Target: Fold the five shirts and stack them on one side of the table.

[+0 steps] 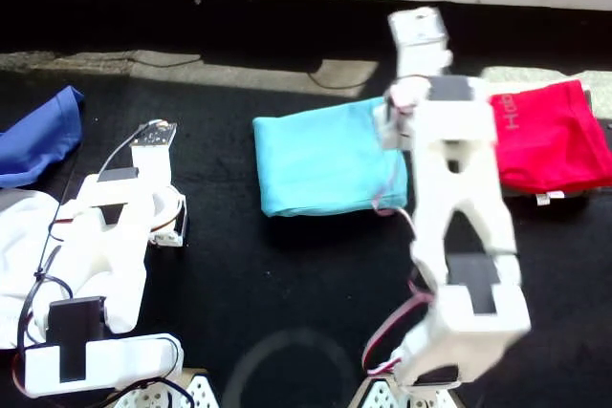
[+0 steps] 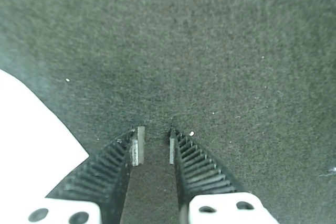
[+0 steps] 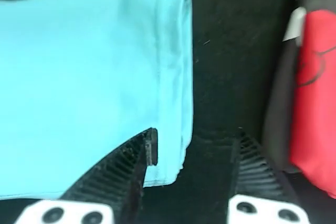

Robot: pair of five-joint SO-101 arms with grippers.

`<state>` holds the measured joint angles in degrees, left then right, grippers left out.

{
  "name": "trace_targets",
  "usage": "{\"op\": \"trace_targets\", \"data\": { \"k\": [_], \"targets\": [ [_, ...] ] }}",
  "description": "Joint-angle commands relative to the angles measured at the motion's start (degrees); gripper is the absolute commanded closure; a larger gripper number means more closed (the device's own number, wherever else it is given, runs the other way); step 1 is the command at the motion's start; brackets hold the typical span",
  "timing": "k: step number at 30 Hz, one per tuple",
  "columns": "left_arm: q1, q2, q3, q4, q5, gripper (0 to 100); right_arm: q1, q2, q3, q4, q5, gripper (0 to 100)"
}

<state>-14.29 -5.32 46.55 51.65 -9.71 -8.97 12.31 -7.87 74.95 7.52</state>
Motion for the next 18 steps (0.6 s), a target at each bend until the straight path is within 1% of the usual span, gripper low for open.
{"op": "trace_targets", "data": {
  "k": [1,3,10,13,18],
  "targets": [
    [-0.40,0.04,0.31,-1.76,-0.44,90,-1.63,11.03,-11.74,5.41,-2.90,64.8],
    [-0.40,0.04,0.31,-1.76,-0.44,90,-1.63,16.84,-18.86,8.75,-3.08,63.0],
    [-0.40,0.04,0.31,-1.76,-0.44,90,-1.63,33.98,-40.22,16.13,-3.43,63.0],
    [-0.40,0.04,0.31,-1.76,-0.44,90,-1.89,39.60,-47.60,17.89,-3.43,63.0],
    [-0.40,0.04,0.31,-1.76,-0.44,90,-1.98,46.90,-55.16,20.09,-3.43,63.0]
  ]
}}
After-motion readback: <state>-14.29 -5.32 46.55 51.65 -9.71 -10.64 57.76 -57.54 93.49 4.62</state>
